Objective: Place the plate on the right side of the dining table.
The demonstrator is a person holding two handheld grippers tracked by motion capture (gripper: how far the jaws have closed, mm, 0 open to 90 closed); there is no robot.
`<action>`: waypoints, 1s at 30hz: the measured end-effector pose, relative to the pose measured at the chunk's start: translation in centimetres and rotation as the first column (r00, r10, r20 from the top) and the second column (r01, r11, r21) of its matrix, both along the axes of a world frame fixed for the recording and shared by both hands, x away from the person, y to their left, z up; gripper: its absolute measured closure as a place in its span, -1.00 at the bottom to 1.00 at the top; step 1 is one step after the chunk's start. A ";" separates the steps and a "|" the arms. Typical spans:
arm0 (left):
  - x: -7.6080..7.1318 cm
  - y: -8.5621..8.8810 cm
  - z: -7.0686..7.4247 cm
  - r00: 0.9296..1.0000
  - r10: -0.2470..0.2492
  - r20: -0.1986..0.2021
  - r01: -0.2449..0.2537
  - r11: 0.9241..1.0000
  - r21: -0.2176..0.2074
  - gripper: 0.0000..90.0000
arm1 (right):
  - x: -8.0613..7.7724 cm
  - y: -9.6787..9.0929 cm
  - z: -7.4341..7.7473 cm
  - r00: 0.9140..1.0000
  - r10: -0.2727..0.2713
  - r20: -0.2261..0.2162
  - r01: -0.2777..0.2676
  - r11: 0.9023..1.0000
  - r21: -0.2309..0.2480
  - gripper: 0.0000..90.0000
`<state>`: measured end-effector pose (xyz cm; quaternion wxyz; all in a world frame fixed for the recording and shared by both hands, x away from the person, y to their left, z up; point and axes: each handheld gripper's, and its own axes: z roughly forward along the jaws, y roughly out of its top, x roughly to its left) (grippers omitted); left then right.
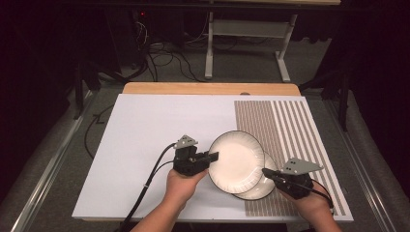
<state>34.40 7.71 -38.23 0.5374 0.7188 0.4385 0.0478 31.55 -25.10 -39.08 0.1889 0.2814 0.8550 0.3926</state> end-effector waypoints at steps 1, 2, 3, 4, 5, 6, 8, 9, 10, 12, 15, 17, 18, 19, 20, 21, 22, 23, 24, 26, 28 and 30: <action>-0.1 -0.1 0.2 0.999 -0.007 0.032 0.007 1.000 0.004 0.76 | 0.0 0.0 0.1 1.000 0.000 0.001 0.000 1.000 0.006 1.00; -0.1 -0.1 0.2 0.999 -0.007 0.032 0.007 1.000 0.004 0.76 | 0.0 0.0 0.1 1.000 0.000 0.001 0.000 1.000 0.006 1.00; -0.3 -0.3 0.5 0.998 -0.012 0.066 0.011 1.000 0.012 0.77 | -0.1 -0.1 0.2 1.000 0.002 0.004 -0.002 1.000 0.017 1.00; -0.3 -0.3 0.5 0.998 -0.012 0.066 0.011 1.000 0.012 0.77 | -0.1 -0.1 0.2 1.000 0.002 0.004 -0.002 1.000 0.017 1.00; -0.5 -0.4 0.6 0.996 -0.010 0.084 0.008 1.000 0.021 0.77 | -0.1 -0.2 0.3 1.000 0.004 0.007 -0.004 1.000 0.020 1.00; -0.6 -0.6 0.7 0.994 -0.011 0.110 0.007 0.999 0.035 0.77 | -0.3 -0.4 0.6 1.000 -0.004 0.012 0.003 0.999 0.041 1.00; -0.6 -0.6 0.8 0.993 -0.016 0.118 0.011 0.999 0.039 0.77 | -0.3 -0.6 0.8 1.000 -0.008 0.016 0.008 0.999 0.051 1.00; -0.7 -0.6 0.9 0.990 -0.008 0.142 0.002 0.999 0.048 0.77 | -0.4 -1.1 1.1 0.999 -0.025 0.028 0.023 0.997 0.074 1.00; -0.7 -0.6 0.9 0.990 -0.008 0.142 0.002 0.999 0.048 0.77 | -0.4 -1.1 1.1 0.999 -0.025 0.028 0.023 0.997 0.074 1.00; -0.8 -0.5 1.0 0.987 -0.001 0.159 -0.007 0.999 0.051 0.78 | -0.5 -1.6 1.6 0.998 -0.046 0.041 0.041 0.994 0.097 1.00; -0.9 -0.1 1.1 0.982 0.010 0.188 -0.019 0.999 0.045 0.78 | -0.8 -2.8 2.5 0.994 -0.078 0.070 0.068 0.987 0.144 0.99; -1.0 0.2 1.2 0.979 0.015 0.202 -0.025 0.999 0.043 0.78 | -1.1 -3.2 2.9 0.992 -0.097 0.079 0.084 0.983 0.161 0.97; -1.0 0.2 1.2 0.979 0.015 0.202 -0.025 0.999 0.043 0.78 | -1.1 -3.2 2.9 0.992 -0.097 0.079 0.084 0.983 0.161 0.97; -1.1 0.5 1.3 0.976 0.023 0.217 -0.033 0.999 0.043 0.78 | -1.2 -3.6 3.3 0.989 -0.105 0.102 0.086 0.980 0.180 0.92; -1.1 0.5 1.3 0.976 0.023 0.217 -0.033 0.999 0.043 0.78 | -1.2 -3.6 3.3 0.989 -0.105 0.102 0.086 0.980 0.180 0.92; -1.1 0.7 1.4 0.974 0.026 0.223 -0.037 0.998 0.045 0.78 | -1.3 -3.8 3.4 0.988 -0.114 0.103 0.093 0.978 0.186 0.90; -1.2 0.8 1.4 0.973 0.033 0.229 -0.044 0.998 0.041 0.78 | -1.4 -3.9 3.5 0.987 -0.123 0.106 0.101 0.976 0.193 0.86; -1.3 1.2 1.6 0.969 0.041 0.243 -0.053 0.998 0.045 0.78 | -1.5 -4.2 3.6 0.983 -0.141 0.117 0.116 0.972 0.203 0.75; -1.3 1.2 1.6 0.969 0.041 0.243 -0.053 0.998 0.045 0.78 | -1.5 -4.2 3.6 0.983 -0.141 0.117 0.116 0.972 0.203 0.75; -1.4 1.6 1.7 0.963 0.048 0.264 -0.061 0.997 0.042 0.78 | -1.6 -4.5 3.7 0.978 -0.160 0.133 0.130 0.969 0.209 0.60; -1.6 2.0 1.6 0.960 0.055 0.275 -0.067 0.997 0.035 0.78 | -1.6 -4.8 3.7 0.973 -0.177 0.148 0.143 0.965 0.219 0.42; -1.7 2.3 1.5 0.957 0.063 0.283 -0.074 0.997 0.028 0.78 | -1.6 -5.6 3.9 0.968 -0.209 0.142 0.168 0.953 0.253 0.13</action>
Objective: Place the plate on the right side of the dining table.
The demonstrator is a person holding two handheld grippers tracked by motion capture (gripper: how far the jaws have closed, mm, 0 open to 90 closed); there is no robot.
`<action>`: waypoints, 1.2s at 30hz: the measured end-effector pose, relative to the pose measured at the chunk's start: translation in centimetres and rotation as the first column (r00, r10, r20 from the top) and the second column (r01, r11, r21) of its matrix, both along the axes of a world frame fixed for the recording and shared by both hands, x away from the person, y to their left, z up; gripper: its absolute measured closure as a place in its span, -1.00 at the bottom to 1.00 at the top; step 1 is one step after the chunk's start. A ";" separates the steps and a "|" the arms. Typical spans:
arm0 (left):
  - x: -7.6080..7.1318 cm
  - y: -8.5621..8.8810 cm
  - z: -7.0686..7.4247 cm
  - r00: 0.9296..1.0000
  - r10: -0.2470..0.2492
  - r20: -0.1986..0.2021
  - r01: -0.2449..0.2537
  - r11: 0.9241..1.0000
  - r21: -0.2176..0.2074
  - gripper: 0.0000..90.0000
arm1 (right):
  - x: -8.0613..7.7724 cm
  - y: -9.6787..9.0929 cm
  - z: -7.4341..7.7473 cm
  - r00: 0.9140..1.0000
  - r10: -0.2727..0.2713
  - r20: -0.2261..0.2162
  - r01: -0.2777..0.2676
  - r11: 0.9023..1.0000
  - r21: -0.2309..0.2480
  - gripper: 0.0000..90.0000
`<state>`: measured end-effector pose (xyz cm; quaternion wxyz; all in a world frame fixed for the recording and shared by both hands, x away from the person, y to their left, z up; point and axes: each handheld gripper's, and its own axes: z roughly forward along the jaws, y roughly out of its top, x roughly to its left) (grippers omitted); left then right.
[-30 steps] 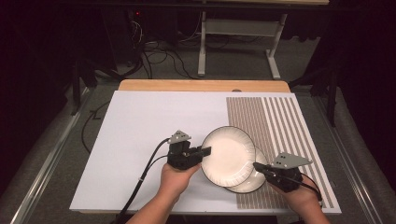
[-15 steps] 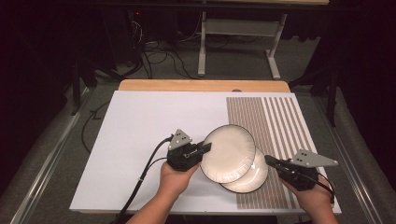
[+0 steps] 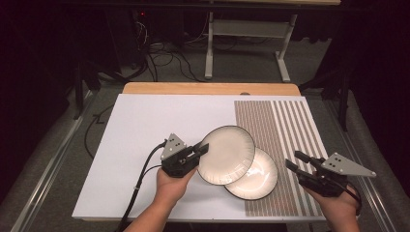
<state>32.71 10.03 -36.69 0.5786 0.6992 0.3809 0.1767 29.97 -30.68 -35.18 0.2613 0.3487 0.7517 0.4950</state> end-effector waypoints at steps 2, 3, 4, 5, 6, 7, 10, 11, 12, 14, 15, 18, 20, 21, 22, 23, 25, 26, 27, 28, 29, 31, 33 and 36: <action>-0.2 0.2 -0.1 1.000 0.005 0.016 -0.005 1.000 -0.004 0.78 | 0.0 -0.2 0.0 1.000 -0.010 0.005 0.009 1.000 0.009 0.06; -0.3 0.3 -0.2 1.000 0.010 0.026 -0.010 1.000 -0.004 0.78 | 0.0 -0.4 0.0 1.000 -0.019 0.010 0.019 1.000 0.016 -0.01; -0.4 0.3 -0.2 0.999 0.012 0.031 -0.012 1.000 -0.002 0.78 | 0.2 -0.7 0.0 1.000 -0.026 0.016 0.026 0.999 0.032 -0.17; -0.4 0.3 -0.2 0.999 0.012 0.036 -0.012 1.000 -0.003 0.78 | 0.2 -0.7 0.0 1.000 -0.026 0.016 0.026 0.999 0.032 -0.17; -0.4 0.3 -0.2 0.999 0.011 0.038 -0.011 1.000 -0.003 0.78 | 0.2 -0.7 0.0 1.000 -0.024 0.007 0.024 0.999 0.038 -0.23; -0.5 0.3 -0.3 0.999 0.007 0.047 -0.007 1.000 -0.002 0.78 | 0.2 -0.7 0.0 1.000 -0.013 -0.001 0.013 0.999 0.033 -0.32; -0.7 0.3 -0.3 0.998 0.006 0.061 -0.006 1.000 0.002 0.78 | 0.0 -0.6 -0.1 1.000 -0.006 0.001 0.006 1.000 0.012 -0.48; -0.7 0.3 -0.3 0.998 0.005 0.067 -0.005 1.000 0.006 0.78 | -0.1 -0.6 0.0 1.000 -0.010 0.003 0.010 1.000 0.008 -0.57; -0.8 0.3 -0.3 0.998 0.005 0.070 -0.005 1.000 0.006 0.78 | -0.2 -0.6 0.0 1.000 -0.011 0.012 0.011 1.000 0.001 -0.66; -0.8 0.3 -0.3 0.997 0.003 0.072 -0.003 1.000 0.007 0.78 | -0.4 -0.6 -0.1 0.999 -0.028 0.021 0.028 1.000 0.007 -0.85; -0.8 0.2 -0.3 0.997 0.002 0.075 -0.003 1.000 0.007 0.78 | -0.4 -0.5 -0.3 0.998 -0.052 0.026 0.052 0.999 -0.001 -0.98; -0.8 0.3 -0.3 0.997 -0.004 0.071 0.004 1.000 0.007 0.78 | -0.3 -0.5 -0.4 0.999 -0.048 0.020 0.048 0.999 0.001 -0.98; -0.7 0.3 -0.3 0.997 -0.005 0.071 0.004 1.000 0.007 0.78 | -0.3 -0.5 -0.4 0.998 -0.053 0.019 0.052 0.999 0.009 -0.98; -0.7 0.3 -0.3 0.997 -0.005 0.072 0.005 1.000 0.006 0.78 | -0.3 -0.5 -0.3 0.999 -0.050 0.022 0.049 0.999 0.015 -0.99; -0.7 0.2 -0.3 0.997 -0.005 0.072 0.004 1.000 0.006 0.78 | -0.3 -0.4 -0.4 0.999 -0.050 0.023 0.049 0.999 0.019 -0.98; -0.7 0.2 -0.3 0.997 -0.005 0.071 0.004 1.000 0.007 0.78 | -0.3 -0.4 -0.4 0.999 -0.048 0.025 0.048 0.999 0.017 -0.99; -0.6 0.3 -0.3 0.998 -0.002 0.065 0.001 1.000 0.007 0.78 | -0.2 -0.2 -0.4 0.999 -0.042 0.021 0.042 0.999 0.025 -0.98; -0.6 0.3 -0.3 0.998 -0.003 0.063 0.002 1.000 0.008 0.78 | -0.2 0.0 -0.4 0.999 -0.039 0.013 0.039 0.999 0.031 -0.98; -0.6 0.3 -0.3 0.998 -0.002 0.061 0.002 1.000 0.006 0.78 | -0.1 0.1 -0.4 0.999 -0.033 0.012 0.033 0.999 0.033 -0.98; -0.5 0.3 -0.3 0.998 -0.002 0.060 0.001 1.000 0.005 0.78 | -0.1 0.4 -0.4 1.000 -0.028 0.009 0.027 0.999 0.041 -0.98; -0.5 0.3 -0.3 0.998 -0.002 0.059 0.002 1.000 0.004 0.78 | 0.1 0.9 -0.4 1.000 -0.013 -0.002 0.013 0.999 0.045 -0.98; -0.5 0.2 -0.3 0.998 -0.001 0.059 0.001 1.000 0.004 0.78 | 0.2 1.2 -0.5 1.000 -0.003 -0.002 0.003 0.999 0.043 -0.98; -0.5 0.2 -0.3 0.998 0.000 0.058 0.000 1.000 0.005 0.78 | 0.3 1.9 -0.5 1.000 0.008 -0.004 -0.008 0.999 0.032 -0.98; -0.4 0.2 -0.3 0.999 -0.002 0.054 0.001 1.000 0.008 0.78 | 0.6 2.7 -0.4 1.000 0.027 -0.008 -0.027 0.999 0.038 -0.97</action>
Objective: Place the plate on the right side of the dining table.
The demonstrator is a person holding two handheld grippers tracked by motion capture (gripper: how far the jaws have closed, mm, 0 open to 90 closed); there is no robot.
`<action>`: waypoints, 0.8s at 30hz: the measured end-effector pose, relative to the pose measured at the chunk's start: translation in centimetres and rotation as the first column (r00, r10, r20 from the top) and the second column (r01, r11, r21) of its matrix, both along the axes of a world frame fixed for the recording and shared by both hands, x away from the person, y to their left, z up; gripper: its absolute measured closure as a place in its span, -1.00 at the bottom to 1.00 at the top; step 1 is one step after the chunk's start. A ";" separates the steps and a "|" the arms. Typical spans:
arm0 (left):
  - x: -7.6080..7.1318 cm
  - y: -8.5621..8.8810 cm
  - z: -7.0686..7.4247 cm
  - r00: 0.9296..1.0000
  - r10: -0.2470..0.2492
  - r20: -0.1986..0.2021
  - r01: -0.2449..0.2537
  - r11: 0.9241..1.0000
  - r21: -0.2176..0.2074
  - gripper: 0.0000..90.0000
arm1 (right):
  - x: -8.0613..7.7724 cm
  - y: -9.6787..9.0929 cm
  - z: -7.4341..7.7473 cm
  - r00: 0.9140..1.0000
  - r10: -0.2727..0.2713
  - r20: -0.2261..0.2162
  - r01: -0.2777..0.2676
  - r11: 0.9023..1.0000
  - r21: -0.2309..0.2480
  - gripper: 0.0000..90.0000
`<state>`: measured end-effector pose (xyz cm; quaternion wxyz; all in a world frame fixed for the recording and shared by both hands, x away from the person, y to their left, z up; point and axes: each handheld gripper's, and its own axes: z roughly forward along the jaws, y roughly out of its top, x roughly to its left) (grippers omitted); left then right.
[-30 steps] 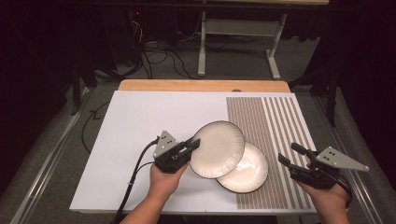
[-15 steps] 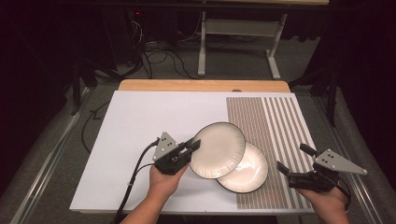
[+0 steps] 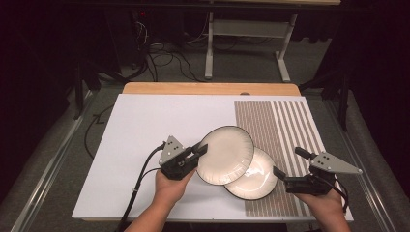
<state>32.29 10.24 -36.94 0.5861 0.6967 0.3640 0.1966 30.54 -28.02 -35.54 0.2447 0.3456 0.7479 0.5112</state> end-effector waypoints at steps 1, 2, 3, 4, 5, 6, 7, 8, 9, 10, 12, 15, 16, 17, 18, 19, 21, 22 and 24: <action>0.0 0.0 0.0 1.000 0.001 0.000 -0.001 1.000 0.000 0.78 | 0.1 0.2 0.0 1.000 0.004 -0.006 -0.004 1.000 0.000 -0.96; 0.0 0.0 0.0 1.000 0.001 -0.001 -0.001 1.000 0.000 0.78 | 0.2 0.4 0.1 1.000 0.012 -0.008 -0.012 1.000 0.000 -0.96; 0.0 0.0 0.0 1.000 0.000 -0.002 0.000 1.000 0.000 0.78 | 0.5 0.8 0.1 1.000 0.020 -0.018 -0.020 1.000 0.002 -0.94; 0.0 0.0 0.0 1.000 0.002 -0.003 -0.002 1.000 -0.001 0.78 | 0.5 0.8 0.1 1.000 0.020 -0.018 -0.020 1.000 0.002 -0.94; 0.0 0.0 0.0 1.000 0.002 -0.002 -0.002 1.000 0.000 0.78 | 0.6 1.1 0.1 0.999 0.027 -0.028 -0.027 1.000 0.008 -0.92; 0.1 0.0 0.0 1.000 0.000 -0.002 0.000 1.000 0.000 0.78 | 0.8 1.3 0.0 0.999 0.032 -0.035 -0.032 0.999 0.012 -0.90; 0.1 -0.1 0.0 1.000 0.002 -0.003 -0.002 1.000 -0.001 0.78 | 1.2 2.0 -0.1 0.998 0.049 -0.048 -0.048 0.999 0.018 -0.84; 0.1 -0.1 0.0 1.000 0.002 -0.003 -0.002 1.000 -0.001 0.78 | 1.2 2.0 -0.1 0.998 0.049 -0.048 -0.048 0.999 0.018 -0.84; 0.1 -0.1 0.0 1.000 0.001 -0.003 -0.001 1.000 0.000 0.78 | 1.5 2.4 -0.3 0.997 0.057 -0.061 -0.056 0.998 0.021 -0.82; 0.1 -0.1 0.0 1.000 0.002 -0.003 -0.002 1.000 0.000 0.78 | 1.8 2.9 -0.5 0.996 0.058 -0.073 -0.057 0.998 0.025 -0.81; 0.1 -0.1 0.0 1.000 0.000 -0.004 0.000 1.000 -0.001 0.78 | 2.4 3.7 -0.9 0.992 0.073 -0.099 -0.071 0.997 0.026 -0.74; 0.2 -0.1 -0.1 1.000 0.000 -0.006 0.000 1.000 -0.004 0.78 | 3.6 5.2 -1.7 0.985 0.074 -0.153 -0.071 0.997 0.025 -0.63; 0.2 -0.1 -0.1 1.000 0.000 -0.006 0.000 1.000 -0.004 0.78 | 3.6 5.2 -1.7 0.985 0.074 -0.153 -0.071 0.997 0.025 -0.63; 0.2 -0.1 -0.1 1.000 -0.001 -0.006 0.000 1.000 -0.005 0.78 | 3.8 5.5 -1.8 0.984 0.071 -0.165 -0.068 0.997 0.023 -0.60; 0.2 -0.1 -0.1 1.000 0.000 -0.006 0.000 1.000 -0.005 0.78 | 4.0 5.9 -2.0 0.982 0.068 -0.175 -0.064 0.998 0.029 -0.55; 0.2 -0.1 -0.1 1.000 -0.001 -0.007 0.001 1.000 -0.005 0.77 | 4.3 6.4 -2.2 0.980 0.064 -0.189 -0.058 0.998 0.033 -0.47; 0.2 -0.1 -0.1 1.000 -0.002 -0.006 0.001 1.000 -0.004 0.77 | 4.5 6.8 -2.4 0.975 0.071 -0.211 -0.065 0.997 0.037 -0.33; 0.2 -0.1 -0.1 1.000 -0.002 -0.006 0.001 1.000 -0.004 0.77 | 4.5 6.8 -2.4 0.975 0.071 -0.211 -0.065 0.997 0.037 -0.33; 0.2 -0.1 -0.1 1.000 -0.002 -0.002 0.002 1.000 -0.004 0.78 | 4.7 7.0 -2.6 0.971 0.068 -0.229 -0.062 0.997 0.035 -0.22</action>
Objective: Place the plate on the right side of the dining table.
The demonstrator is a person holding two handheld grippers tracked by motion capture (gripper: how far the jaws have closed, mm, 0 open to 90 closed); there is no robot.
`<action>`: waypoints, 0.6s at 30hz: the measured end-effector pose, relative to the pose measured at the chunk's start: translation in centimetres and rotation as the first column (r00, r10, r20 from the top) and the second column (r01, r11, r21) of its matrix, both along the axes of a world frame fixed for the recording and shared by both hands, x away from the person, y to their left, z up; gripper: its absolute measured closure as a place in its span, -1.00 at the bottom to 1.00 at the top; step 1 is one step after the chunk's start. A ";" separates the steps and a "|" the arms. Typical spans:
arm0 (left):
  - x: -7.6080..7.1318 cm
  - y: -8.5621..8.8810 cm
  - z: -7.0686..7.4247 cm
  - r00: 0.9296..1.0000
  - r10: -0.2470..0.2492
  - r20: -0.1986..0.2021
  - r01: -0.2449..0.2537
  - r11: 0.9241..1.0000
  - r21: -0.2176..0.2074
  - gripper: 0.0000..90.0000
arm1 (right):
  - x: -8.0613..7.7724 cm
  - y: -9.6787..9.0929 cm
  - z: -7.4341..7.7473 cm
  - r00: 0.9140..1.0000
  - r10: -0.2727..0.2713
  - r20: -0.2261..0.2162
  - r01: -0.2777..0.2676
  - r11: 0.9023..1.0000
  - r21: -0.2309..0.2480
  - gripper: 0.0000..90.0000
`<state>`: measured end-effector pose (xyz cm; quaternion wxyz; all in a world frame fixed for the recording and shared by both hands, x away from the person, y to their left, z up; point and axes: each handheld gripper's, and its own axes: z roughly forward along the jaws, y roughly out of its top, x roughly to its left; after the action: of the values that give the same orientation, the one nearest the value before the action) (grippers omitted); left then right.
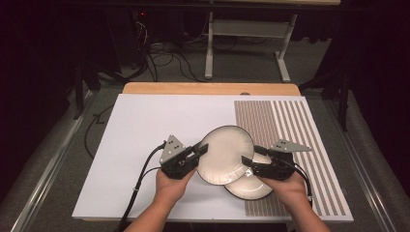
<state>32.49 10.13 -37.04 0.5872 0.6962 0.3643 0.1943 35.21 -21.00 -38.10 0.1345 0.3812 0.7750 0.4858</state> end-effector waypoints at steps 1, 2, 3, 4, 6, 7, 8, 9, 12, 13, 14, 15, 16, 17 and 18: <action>0.0 0.0 0.0 1.000 -0.001 0.001 0.001 1.000 0.000 0.77 | 0.1 0.1 -0.1 1.000 0.001 -0.011 -0.001 1.000 0.000 -0.10; 0.0 0.0 0.0 1.000 -0.001 0.002 0.001 1.000 0.000 0.77 | 0.1 0.1 -0.1 1.000 0.001 -0.011 -0.001 1.000 0.000 -0.10; 0.0 0.0 0.0 1.000 -0.001 0.002 0.001 1.000 -0.001 0.77 | 0.3 0.2 -0.3 1.000 0.004 -0.022 -0.004 1.000 0.004 0.03; 0.0 0.0 0.0 1.000 0.000 0.003 0.000 1.000 -0.001 0.77 | 0.3 0.2 -0.3 1.000 0.004 -0.022 -0.004 1.000 0.004 0.03; 0.0 0.0 0.0 1.000 -0.002 0.003 0.002 1.000 -0.002 0.77 | 0.3 0.2 -0.3 1.000 0.003 -0.031 -0.003 1.000 0.008 0.21; 0.0 -0.1 0.0 1.000 -0.003 0.003 0.003 1.000 -0.002 0.77 | 0.3 0.2 -0.4 0.999 -0.001 -0.046 0.002 1.000 0.022 0.35; 0.0 -0.1 -0.1 1.000 -0.004 0.003 0.004 1.000 -0.002 0.77 | 0.3 0.2 -0.4 0.999 -0.001 -0.046 0.002 1.000 0.022 0.35; 0.0 -0.1 -0.1 1.000 -0.004 0.004 0.004 1.000 -0.002 0.78 | 0.4 0.2 -0.4 0.999 -0.001 -0.052 0.003 1.000 0.021 0.40; 0.0 -0.1 -0.1 1.000 -0.005 0.004 0.005 1.000 -0.004 0.77 | 0.4 0.1 -0.6 0.998 -0.010 -0.061 0.012 1.000 0.027 0.51; 0.0 -0.1 -0.1 1.000 -0.005 0.004 0.005 1.000 -0.004 0.78 | 0.5 0.0 -0.6 0.998 -0.008 -0.066 0.011 0.999 0.035 0.55; 0.0 -0.1 -0.1 1.000 -0.006 0.005 0.006 1.000 -0.004 0.77 | 0.5 -0.1 -0.6 0.997 -0.011 -0.070 0.013 0.999 0.036 0.59; 0.0 -0.1 -0.1 1.000 -0.006 0.006 0.006 1.000 -0.004 0.78 | 0.5 -0.1 -0.7 0.997 -0.011 -0.071 0.013 0.999 0.040 0.62; 0.0 -0.1 -0.1 1.000 -0.006 0.006 0.006 1.000 -0.004 0.78 | 0.5 -0.2 -0.8 0.997 -0.012 -0.076 0.015 0.999 0.047 0.64; 0.0 -0.1 -0.1 1.000 -0.005 0.004 0.006 1.000 -0.004 0.78 | 0.5 -0.3 -0.8 0.996 -0.014 -0.085 0.018 0.998 0.052 0.66; 0.0 -0.1 -0.1 1.000 -0.006 0.003 0.006 1.000 -0.004 0.77 | 0.5 -0.3 -1.0 0.996 -0.015 -0.086 0.020 0.999 0.050 0.70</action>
<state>32.45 9.99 -37.11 0.5898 0.6958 0.3616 0.1928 35.71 -21.30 -39.07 0.0956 0.4118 0.7639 0.4876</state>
